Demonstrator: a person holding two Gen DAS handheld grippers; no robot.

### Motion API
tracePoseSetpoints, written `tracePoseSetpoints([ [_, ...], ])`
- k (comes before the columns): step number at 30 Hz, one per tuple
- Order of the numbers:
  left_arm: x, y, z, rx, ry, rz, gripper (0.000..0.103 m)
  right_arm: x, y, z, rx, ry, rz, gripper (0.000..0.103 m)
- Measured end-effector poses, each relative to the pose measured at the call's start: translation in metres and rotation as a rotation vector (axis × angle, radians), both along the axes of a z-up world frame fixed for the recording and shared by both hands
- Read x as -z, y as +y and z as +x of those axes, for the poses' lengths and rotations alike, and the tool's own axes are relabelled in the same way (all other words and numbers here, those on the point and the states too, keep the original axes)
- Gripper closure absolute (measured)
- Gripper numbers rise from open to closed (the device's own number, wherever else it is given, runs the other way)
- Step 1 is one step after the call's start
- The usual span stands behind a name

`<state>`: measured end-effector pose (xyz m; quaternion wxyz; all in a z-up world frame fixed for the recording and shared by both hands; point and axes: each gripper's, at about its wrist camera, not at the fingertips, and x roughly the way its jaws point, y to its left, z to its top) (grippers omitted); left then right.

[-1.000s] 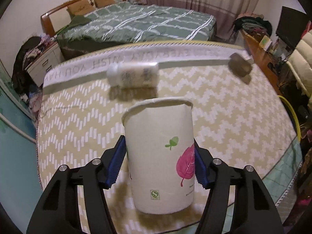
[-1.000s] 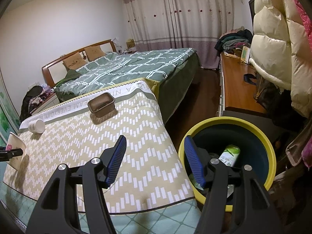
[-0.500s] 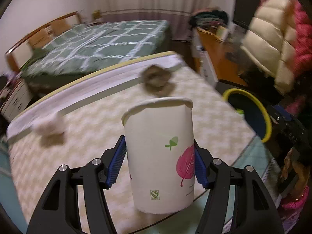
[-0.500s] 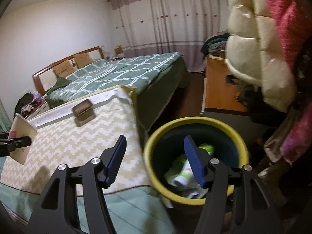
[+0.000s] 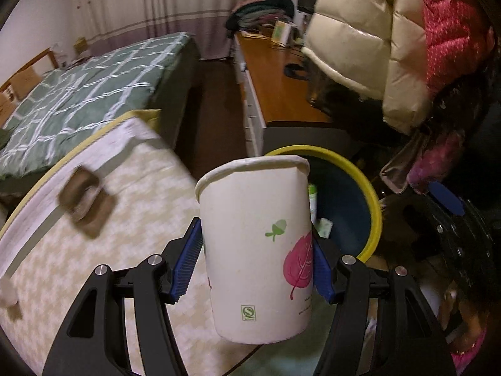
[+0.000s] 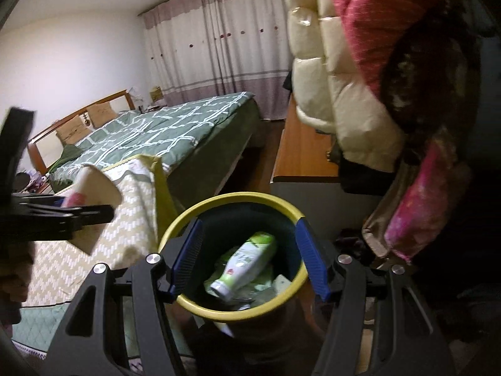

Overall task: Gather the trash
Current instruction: 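Carry the paper cup over the bin and open the left gripper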

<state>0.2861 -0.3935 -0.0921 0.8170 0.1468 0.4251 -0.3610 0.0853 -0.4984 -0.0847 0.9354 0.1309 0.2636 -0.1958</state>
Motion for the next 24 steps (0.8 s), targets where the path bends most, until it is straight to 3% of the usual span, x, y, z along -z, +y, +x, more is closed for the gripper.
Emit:
tracePoseSetpoints([
  [13, 0.034, -0.101, 0.009, 0.061, 0.047, 0.038, 0.038, 0.007, -0.034, -0.026, 0.067, -0.007, 0.025, 0.044],
  [16, 0.038, -0.114, 0.010, 0.063, 0.048, 0.037, 0.030, 0.009, -0.037, -0.028, 0.073, -0.006, 0.032, 0.042],
  [18, 0.038, -0.116, 0.010, 0.047, 0.038, 0.038, 0.022, 0.011, -0.037, -0.029, 0.072, -0.004, 0.034, 0.042],
  [24, 0.012, -0.070, -0.009, -0.020, -0.035, -0.012, 0.017, 0.012, -0.031, -0.025, 0.051, -0.001, 0.039, 0.041],
])
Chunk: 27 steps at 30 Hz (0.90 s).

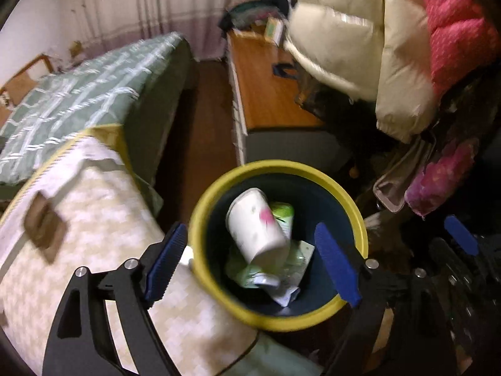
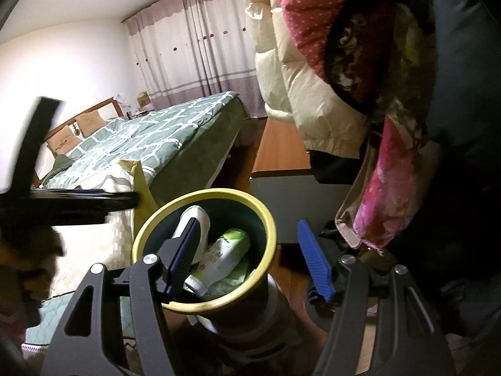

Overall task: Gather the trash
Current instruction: 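Carry the paper cup over the bin and open the left gripper, then grasp the brown plastic tray with the right gripper and lift it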

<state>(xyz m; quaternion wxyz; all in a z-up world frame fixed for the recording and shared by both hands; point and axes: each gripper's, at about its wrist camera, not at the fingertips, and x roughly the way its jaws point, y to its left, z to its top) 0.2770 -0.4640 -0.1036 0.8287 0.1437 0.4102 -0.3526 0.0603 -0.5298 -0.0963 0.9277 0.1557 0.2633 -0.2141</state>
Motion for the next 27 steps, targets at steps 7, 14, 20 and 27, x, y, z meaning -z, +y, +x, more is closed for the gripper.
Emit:
tracePoseSetpoints([
  [7, -0.035, 0.117, -0.023, -0.198, -0.129, -0.098, 0.008, 0.000, 0.029, 0.018, -0.078, 0.011, -0.001, 0.041],
  [14, -0.044, 0.245, -0.033, -0.431, -0.211, -0.109, 0.006, -0.008, 0.066, 0.040, -0.153, 0.017, -0.017, 0.041],
  [20, -0.042, 0.340, -0.036, -0.591, -0.259, -0.093, 0.005, -0.016, 0.103, 0.068, -0.222, 0.029, -0.033, 0.041],
  [27, -0.035, 0.432, -0.030, -0.748, -0.312, -0.075, 0.005, -0.028, 0.163, 0.120, -0.370, 0.043, -0.053, 0.041],
])
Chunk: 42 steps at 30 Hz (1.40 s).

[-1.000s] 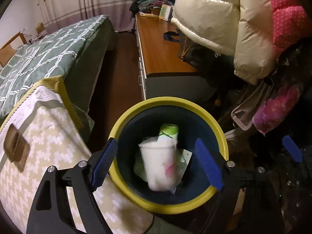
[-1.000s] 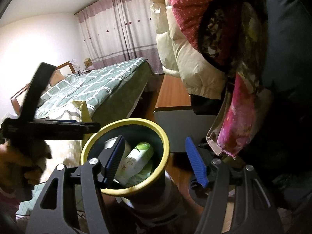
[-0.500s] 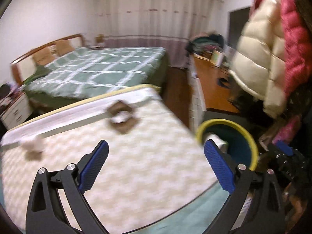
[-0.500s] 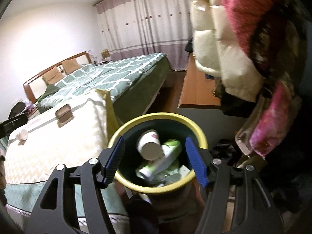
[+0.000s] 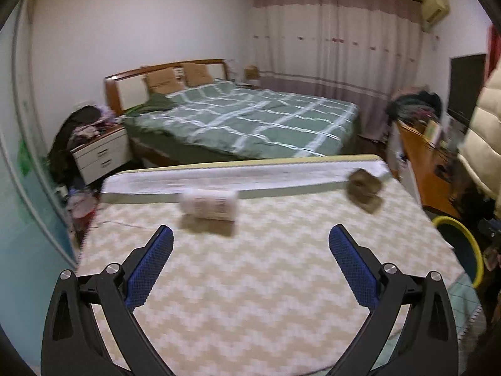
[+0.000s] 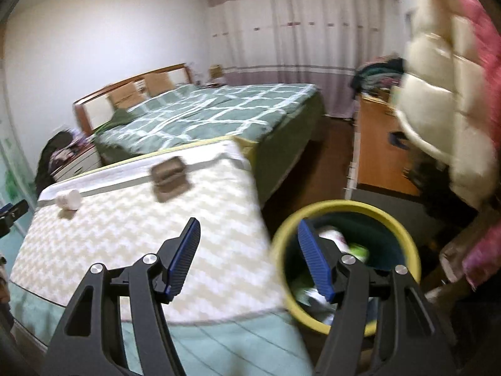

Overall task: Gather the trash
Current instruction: 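Grasp the brown plastic tray with the right gripper and lift it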

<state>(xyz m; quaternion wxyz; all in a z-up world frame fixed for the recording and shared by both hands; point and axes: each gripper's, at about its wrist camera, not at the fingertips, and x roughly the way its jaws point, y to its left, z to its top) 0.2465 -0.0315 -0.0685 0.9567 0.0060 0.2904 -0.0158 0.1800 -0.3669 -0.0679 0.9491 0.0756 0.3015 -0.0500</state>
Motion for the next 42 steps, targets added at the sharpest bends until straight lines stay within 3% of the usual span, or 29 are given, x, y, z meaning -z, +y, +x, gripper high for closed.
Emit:
tracePoseSetpoints([
  [9, 0.014, 0.029, 0.001, -0.100, -0.019, -0.012, 0.005, -0.007, 0.066, 0.086, -0.204, 0.055, -0.011, 0.039],
  [15, 0.023, 0.033, 0.007, -0.117, 0.016, -0.038, 0.005, 0.007, 0.084, 0.153, -0.301, 0.129, -0.047, 0.019],
  [21, 0.034, 0.032, 0.015, -0.117, 0.060, -0.046, 0.005, 0.029, 0.091, 0.202, -0.341, 0.201, -0.146, 0.017],
  [30, 0.044, 0.027, 0.022, -0.110, 0.089, -0.037, 0.005, 0.052, 0.100, 0.243, -0.395, 0.260, -0.193, 0.013],
  [39, 0.047, 0.025, 0.023, -0.098, 0.097, -0.038, 0.005, 0.071, 0.100, 0.262, -0.421, 0.312, -0.176, 0.014],
  [41, 0.047, 0.025, 0.023, -0.097, 0.097, -0.038, 0.005, 0.074, 0.100, 0.262, -0.415, 0.320, -0.169, 0.033],
  [42, 0.047, 0.025, 0.023, -0.097, 0.097, -0.037, 0.005, 0.076, 0.100, 0.261, -0.410, 0.327, -0.156, 0.033],
])
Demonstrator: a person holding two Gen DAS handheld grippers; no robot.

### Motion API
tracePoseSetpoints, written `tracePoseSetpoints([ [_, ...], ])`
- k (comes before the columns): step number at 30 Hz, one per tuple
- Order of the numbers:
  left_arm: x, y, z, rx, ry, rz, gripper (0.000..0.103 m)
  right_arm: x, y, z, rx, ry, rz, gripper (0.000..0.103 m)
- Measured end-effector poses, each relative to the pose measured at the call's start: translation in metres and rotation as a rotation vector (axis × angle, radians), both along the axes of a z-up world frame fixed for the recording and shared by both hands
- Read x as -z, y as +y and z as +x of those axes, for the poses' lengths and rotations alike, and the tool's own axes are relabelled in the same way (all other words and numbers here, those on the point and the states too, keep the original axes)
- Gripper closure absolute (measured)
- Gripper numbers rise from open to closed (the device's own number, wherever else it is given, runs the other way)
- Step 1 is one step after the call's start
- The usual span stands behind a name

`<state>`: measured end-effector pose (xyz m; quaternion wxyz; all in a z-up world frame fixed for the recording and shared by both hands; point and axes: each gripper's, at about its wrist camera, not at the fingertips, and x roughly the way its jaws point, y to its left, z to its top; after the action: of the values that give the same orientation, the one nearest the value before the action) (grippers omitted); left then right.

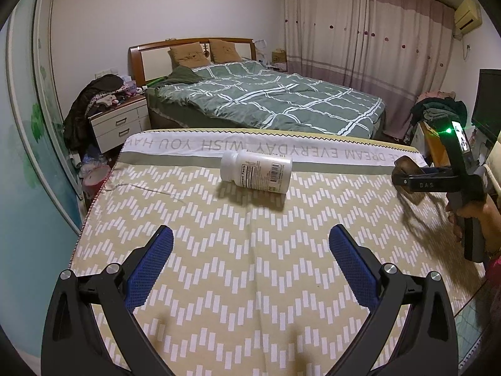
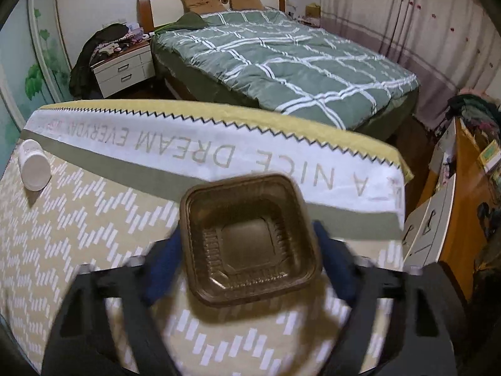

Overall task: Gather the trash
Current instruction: 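Grasp the brown plastic tray with the right gripper and lift it, then carry the brown tray over the bin and open the right gripper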

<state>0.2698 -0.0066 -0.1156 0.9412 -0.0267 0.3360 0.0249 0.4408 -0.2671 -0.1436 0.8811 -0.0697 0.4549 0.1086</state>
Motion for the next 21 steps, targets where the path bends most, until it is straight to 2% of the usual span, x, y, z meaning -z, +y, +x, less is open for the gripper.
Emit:
tracePoseSetpoints([
  [7, 0.001, -0.002, 0.000, 0.004, 0.002, 0.009, 0.005, -0.015, -0.007, -0.038, 0.059, -0.041, 0.042, 0.033],
  [12, 0.001, -0.004, -0.001, 0.008, 0.000, 0.018, 0.005, -0.037, -0.024, -0.091, 0.141, -0.097, 0.088, 0.033],
  [16, 0.000, -0.005, -0.003, 0.008, -0.010, 0.024, 0.005, -0.048, -0.051, -0.144, 0.258, -0.155, 0.152, 0.033],
  [21, -0.004, -0.006, -0.007, 0.012, -0.028, 0.029, 0.005, -0.055, -0.092, -0.200, 0.439, -0.239, 0.155, 0.033],
])
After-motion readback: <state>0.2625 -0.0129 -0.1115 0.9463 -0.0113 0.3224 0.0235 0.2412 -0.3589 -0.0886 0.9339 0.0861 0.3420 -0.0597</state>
